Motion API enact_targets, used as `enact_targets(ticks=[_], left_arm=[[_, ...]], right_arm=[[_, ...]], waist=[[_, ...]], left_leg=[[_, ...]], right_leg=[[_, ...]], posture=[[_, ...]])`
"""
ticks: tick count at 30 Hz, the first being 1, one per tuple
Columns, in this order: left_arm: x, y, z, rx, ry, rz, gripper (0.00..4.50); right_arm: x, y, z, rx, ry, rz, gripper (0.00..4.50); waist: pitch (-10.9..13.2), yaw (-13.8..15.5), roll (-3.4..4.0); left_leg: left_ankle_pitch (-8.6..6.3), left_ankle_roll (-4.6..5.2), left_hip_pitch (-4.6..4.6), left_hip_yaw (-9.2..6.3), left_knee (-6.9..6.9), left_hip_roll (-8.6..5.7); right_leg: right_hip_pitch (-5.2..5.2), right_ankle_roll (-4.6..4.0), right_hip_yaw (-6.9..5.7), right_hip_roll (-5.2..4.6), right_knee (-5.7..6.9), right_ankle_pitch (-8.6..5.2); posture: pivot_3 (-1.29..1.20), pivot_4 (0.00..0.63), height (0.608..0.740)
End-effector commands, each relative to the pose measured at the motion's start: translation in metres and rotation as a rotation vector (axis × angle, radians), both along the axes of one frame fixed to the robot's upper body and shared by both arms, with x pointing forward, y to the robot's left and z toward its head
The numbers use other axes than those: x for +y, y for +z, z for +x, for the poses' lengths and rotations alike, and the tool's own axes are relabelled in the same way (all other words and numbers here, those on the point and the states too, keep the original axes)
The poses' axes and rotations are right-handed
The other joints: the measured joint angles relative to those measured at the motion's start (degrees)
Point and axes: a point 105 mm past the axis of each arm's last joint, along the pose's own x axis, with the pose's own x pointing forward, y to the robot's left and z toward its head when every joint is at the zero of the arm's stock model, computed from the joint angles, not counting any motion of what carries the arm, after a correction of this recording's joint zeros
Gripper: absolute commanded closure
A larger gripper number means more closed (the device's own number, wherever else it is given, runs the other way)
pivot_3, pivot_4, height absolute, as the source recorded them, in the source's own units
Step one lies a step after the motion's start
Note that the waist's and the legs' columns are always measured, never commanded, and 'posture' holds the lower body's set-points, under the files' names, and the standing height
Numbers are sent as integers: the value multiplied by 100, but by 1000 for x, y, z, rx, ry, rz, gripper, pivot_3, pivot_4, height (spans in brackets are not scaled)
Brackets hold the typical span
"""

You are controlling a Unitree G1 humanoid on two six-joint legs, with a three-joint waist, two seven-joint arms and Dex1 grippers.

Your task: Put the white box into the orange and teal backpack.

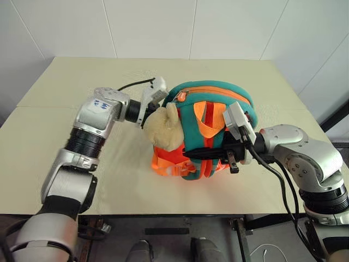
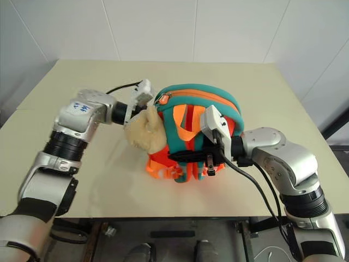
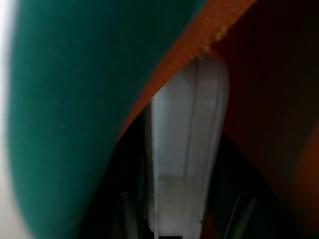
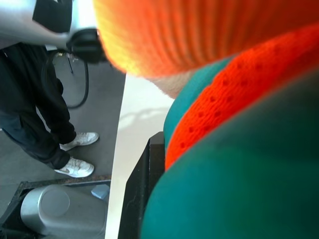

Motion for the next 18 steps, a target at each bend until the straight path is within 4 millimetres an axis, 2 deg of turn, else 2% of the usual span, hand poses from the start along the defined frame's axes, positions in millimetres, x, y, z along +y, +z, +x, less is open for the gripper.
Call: enact_targets(ticks=[1,3,8,11,13,16,18], left_arm=[[11,14,-12,-26,-25,0,1994],[23,22,-17,-36,-18,-2,1405],[67,46,-41,-46,10,-21,16],[89,54,-66,-21,-10,-52,16],[97,58,-81,-19,-29,-79,16],[96,59,-97,-10,-55,-106,16],[87,61,-103,-13,-64,-144,16]], right_arm=[[2,5,-6,-29,14,13,4500],[2,5,-6,-29,11,15,4500],[2,5,-4,-26,5,20,4500],[2,4,-4,-23,5,21,4500],[2,3,-3,-21,6,20,4500],[2,2,-3,-20,8,18,4500],[2,3,-2,-19,10,22,4500]], waist=[[2,-19,4],[3,-15,5],[6,-37,9],[6,-3,10],[7,2,10],[7,27,10],[7,29,10]], left_leg=[[0,0,1,1,0,0],[0,0,3,-1,0,4],[-2,-6,4,0,0,27],[-9,-17,6,-2,2,50],[-13,-23,7,-2,2,57],[-14,-24,6,-3,3,60],[-14,-24,6,-4,9,59]], right_leg=[[0,0,2,0,2,0],[-2,0,1,4,10,0],[-3,-4,2,28,9,-2],[-2,-18,2,54,10,-10],[-2,-28,1,60,12,-15],[-2,-34,0,61,14,-18],[1,-35,-1,60,14,-19]], posture=[[0,150,740],[0,150,740],[0,150,740],[0,150,740],[0,150,740],[0,150,740],[0,150,740]])
